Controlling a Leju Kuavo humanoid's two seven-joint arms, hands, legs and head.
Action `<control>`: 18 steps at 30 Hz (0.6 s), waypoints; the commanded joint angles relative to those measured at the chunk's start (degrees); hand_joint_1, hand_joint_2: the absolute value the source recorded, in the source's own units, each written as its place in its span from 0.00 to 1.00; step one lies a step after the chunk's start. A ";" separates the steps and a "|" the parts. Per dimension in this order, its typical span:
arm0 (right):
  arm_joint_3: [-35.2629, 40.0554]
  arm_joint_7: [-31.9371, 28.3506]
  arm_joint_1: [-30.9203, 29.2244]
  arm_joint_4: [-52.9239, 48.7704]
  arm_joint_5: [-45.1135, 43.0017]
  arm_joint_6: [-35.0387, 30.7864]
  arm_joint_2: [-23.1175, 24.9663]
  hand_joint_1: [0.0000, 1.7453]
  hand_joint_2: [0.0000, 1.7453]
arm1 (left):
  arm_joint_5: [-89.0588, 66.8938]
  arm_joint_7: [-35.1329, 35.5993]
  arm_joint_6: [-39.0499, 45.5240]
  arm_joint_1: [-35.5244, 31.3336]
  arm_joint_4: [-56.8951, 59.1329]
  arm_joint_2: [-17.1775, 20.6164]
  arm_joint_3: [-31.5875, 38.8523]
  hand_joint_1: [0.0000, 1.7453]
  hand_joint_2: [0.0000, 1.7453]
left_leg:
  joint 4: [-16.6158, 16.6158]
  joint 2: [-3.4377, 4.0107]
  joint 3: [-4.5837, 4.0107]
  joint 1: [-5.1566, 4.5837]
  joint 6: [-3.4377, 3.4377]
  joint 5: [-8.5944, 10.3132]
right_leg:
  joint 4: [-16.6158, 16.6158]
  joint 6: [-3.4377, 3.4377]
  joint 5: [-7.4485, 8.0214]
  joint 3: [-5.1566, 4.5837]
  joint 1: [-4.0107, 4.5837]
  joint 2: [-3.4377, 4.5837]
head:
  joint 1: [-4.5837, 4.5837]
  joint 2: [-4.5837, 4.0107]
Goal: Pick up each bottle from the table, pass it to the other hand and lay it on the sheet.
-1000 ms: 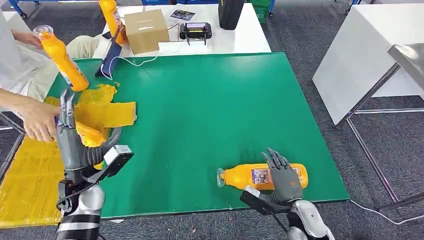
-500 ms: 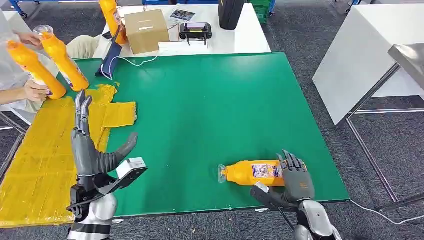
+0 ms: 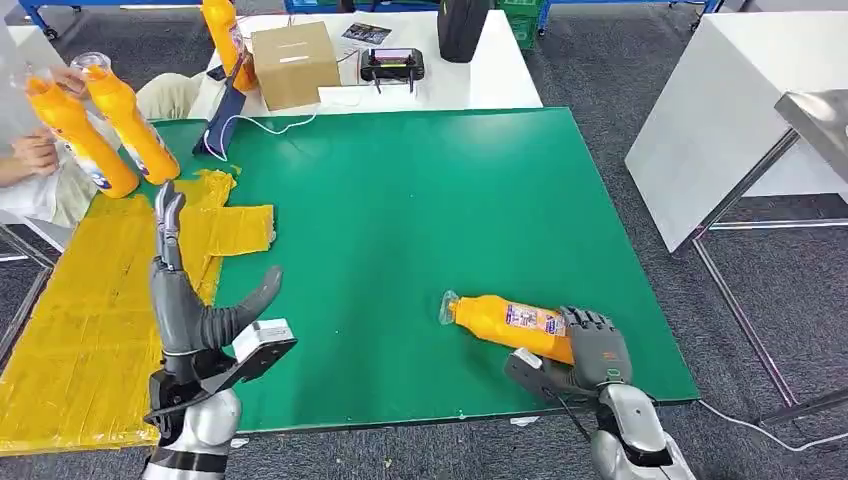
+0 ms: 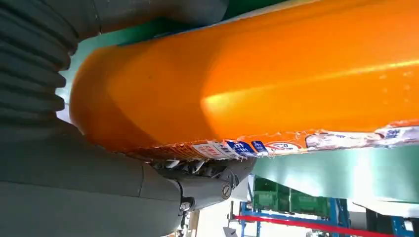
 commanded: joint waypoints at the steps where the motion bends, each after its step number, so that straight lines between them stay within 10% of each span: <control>1: 1.39 -1.05 1.27 5.80 -0.72 2.22 0.34 1.00 1.00 | 0.92 -0.83 -0.28 -0.46 0.91 0.64 -1.80 0.00 1.00 | -0.04 -0.19 0.14 0.07 -0.04 -0.04 | -0.07 -0.05 -0.05 0.18 0.04 0.06 | 0.00 0.00; 11: -4.27 -8.49 4.16 -10.87 -12.20 -9.52 7.99 1.00 1.00 | 9.63 5.90 -2.30 1.67 -2.85 8.94 -13.48 0.00 1.00 | -0.01 -0.03 0.13 0.07 -0.14 -0.13 | 0.06 -0.15 -0.12 0.12 0.02 0.44 | 0.04 0.00; 14: -5.99 -29.57 5.69 -22.33 -31.96 -24.04 14.75 1.00 1.00 | 33.75 2.39 -22.11 2.65 -5.33 12.71 -18.05 0.00 1.00 | 0.00 -0.05 -0.04 0.08 -0.15 -0.14 | 0.08 -0.13 -0.11 -0.03 0.07 0.36 | -0.04 0.00; 18: -0.30 -26.23 5.16 -29.08 -33.55 -20.53 14.32 1.00 1.00 | 35.05 1.25 -23.07 3.24 -3.74 12.55 -19.53 0.00 1.00 | 0.03 0.07 -0.20 0.10 -0.10 -0.11 | 0.15 -0.08 -0.11 -0.18 0.05 0.42 | -0.02 0.00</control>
